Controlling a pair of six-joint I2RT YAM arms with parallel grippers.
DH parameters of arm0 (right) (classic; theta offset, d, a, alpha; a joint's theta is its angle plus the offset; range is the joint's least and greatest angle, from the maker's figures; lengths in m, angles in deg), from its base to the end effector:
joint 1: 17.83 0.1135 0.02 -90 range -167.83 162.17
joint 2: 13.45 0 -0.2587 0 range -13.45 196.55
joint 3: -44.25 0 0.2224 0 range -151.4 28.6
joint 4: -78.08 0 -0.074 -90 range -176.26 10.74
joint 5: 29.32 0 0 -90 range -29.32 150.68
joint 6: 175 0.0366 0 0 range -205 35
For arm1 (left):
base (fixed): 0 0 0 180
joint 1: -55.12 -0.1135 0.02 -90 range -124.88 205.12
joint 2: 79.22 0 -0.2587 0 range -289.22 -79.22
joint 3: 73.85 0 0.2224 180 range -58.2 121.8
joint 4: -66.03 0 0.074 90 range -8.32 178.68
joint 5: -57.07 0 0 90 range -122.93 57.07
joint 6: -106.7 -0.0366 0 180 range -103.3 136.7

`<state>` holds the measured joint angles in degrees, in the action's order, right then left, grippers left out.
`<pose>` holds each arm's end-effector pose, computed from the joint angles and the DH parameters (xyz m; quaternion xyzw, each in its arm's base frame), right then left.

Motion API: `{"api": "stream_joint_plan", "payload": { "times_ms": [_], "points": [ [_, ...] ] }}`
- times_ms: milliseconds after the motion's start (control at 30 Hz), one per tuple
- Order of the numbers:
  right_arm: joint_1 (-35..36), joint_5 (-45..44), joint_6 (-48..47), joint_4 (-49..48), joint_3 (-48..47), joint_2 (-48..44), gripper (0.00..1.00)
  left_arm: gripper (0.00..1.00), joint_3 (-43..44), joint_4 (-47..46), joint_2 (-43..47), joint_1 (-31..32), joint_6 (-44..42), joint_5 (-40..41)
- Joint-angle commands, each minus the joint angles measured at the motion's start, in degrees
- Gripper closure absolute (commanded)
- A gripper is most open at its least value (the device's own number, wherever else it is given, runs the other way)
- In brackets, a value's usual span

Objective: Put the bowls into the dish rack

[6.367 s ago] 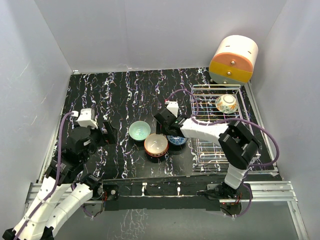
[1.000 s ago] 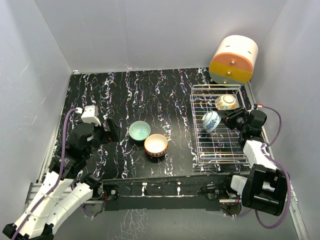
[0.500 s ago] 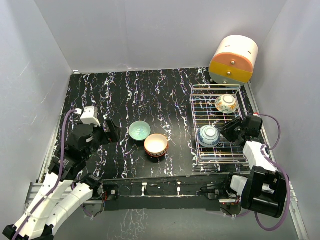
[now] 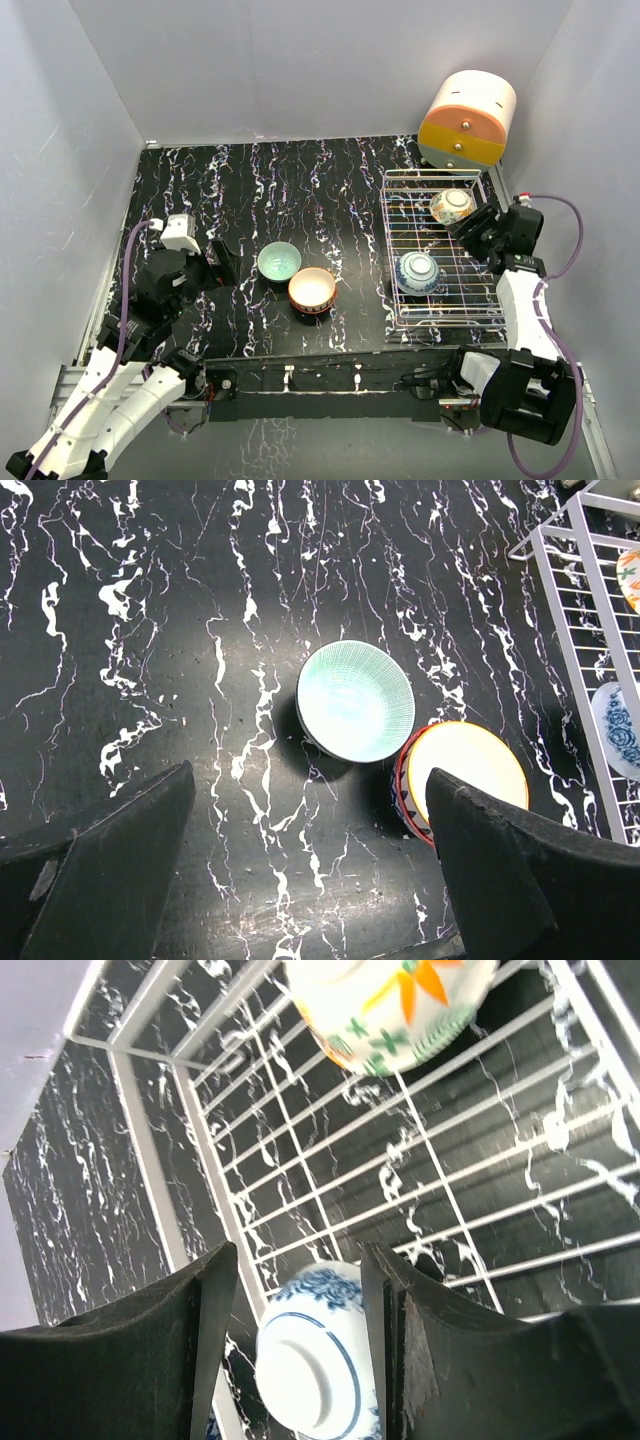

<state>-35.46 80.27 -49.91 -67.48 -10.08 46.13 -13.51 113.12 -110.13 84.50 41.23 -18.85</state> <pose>0.1886 -0.0470 0.2470 0.3312 0.8313 0.2158 0.3906 0.0881 -0.0394 0.3225 -0.0384 0.8035 -0.1773 0.5670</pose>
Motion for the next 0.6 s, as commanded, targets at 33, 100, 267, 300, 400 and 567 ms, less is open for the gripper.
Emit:
{"api": "stream_joint_plan", "payload": {
  "times_ms": [33, 100, 267, 300, 400, 567],
  "points": [
    [2.61, -1.19, -5.82, 2.71, -7.74, 0.91, 0.45, 0.03, -0.66, -1.03, 0.14, 0.23, 0.32, -0.89],
    [6.82, -4.49, -6.14, 3.71, -9.24, 1.66, 0.45, 0.03, -0.82, -1.42, 0.31, 0.23, 0.45, -0.98],
    [20.15, -16.48, -7.05, 7.38, -13.26, 5.98, 0.44, 0.03, -0.7, -1.47, 0.77, 0.19, 0.86, -1.28],
    [21.63, -18.31, -7.16, 7.53, -13.58, 6.6, 0.44, 0.03, -0.52, -1.21, 0.89, 0.19, 0.93, -1.33],
    [24.32, -21.88, -9.05, 9.56, -15.54, 9.61, 0.44, 0.03, -0.15, -0.79, 1.4, 0.23, 0.95, -1.26],
    [26.78, -24.09, -10.57, 12.87, -15.57, 13.26, 0.44, 0.03, 0.03, -0.25, 1.95, 0.16, 0.78, -1.25]
  ]
}}
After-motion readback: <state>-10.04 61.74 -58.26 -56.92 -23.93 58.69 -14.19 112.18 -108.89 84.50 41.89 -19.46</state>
